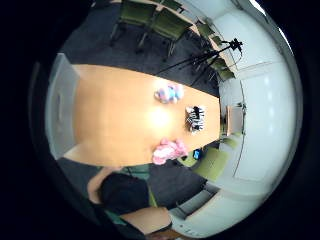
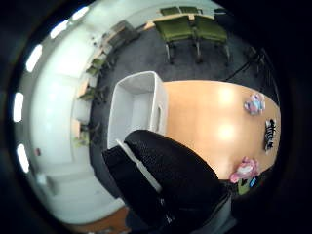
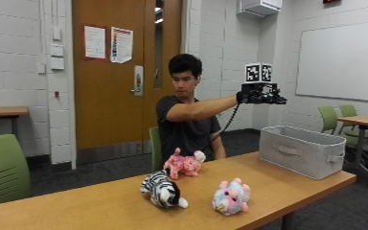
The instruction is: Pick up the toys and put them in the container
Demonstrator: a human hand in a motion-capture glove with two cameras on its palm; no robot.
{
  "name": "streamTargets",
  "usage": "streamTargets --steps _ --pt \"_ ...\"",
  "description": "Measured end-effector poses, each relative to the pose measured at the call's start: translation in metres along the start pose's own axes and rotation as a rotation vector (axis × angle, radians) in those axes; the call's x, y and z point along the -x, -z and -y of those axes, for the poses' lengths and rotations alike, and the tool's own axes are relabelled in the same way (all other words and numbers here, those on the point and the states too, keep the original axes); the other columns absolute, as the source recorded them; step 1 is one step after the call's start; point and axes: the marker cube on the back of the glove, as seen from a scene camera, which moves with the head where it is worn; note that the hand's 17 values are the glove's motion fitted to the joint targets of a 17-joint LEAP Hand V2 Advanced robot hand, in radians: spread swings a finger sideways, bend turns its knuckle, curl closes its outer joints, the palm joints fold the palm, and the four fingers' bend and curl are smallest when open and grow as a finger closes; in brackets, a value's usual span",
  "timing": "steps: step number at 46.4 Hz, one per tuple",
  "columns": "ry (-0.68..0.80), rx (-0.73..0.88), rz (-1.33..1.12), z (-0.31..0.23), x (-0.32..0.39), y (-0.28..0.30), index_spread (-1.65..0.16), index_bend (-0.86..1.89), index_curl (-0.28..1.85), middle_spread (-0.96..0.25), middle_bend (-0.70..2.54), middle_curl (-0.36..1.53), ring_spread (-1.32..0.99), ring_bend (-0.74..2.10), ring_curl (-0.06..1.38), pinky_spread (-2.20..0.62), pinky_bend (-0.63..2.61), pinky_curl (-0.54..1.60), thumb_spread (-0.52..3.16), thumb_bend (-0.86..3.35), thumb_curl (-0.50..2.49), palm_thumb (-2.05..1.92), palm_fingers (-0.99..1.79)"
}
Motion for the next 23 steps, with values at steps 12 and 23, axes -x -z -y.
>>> streamTargets --steps 12,23 --pt "0.007 -0.033 -0.001 -0.002 -0.001 0.004 -0.21 0.19 0.15 -0.13 0.19 0.12 -0.28 0.20 0.08 -0.12 0.43 0.18 0.84 -0.12 0.01 -0.18 0.14" --pt "0.030 -0.031 0.006 -0.020 -0.020 0.009 -0.23 0.19 0.22 -0.14 0.19 0.18 -0.33 0.23 0.13 -0.14 0.45 0.23 0.97 -0.12 0.02 -0.19 0.11"
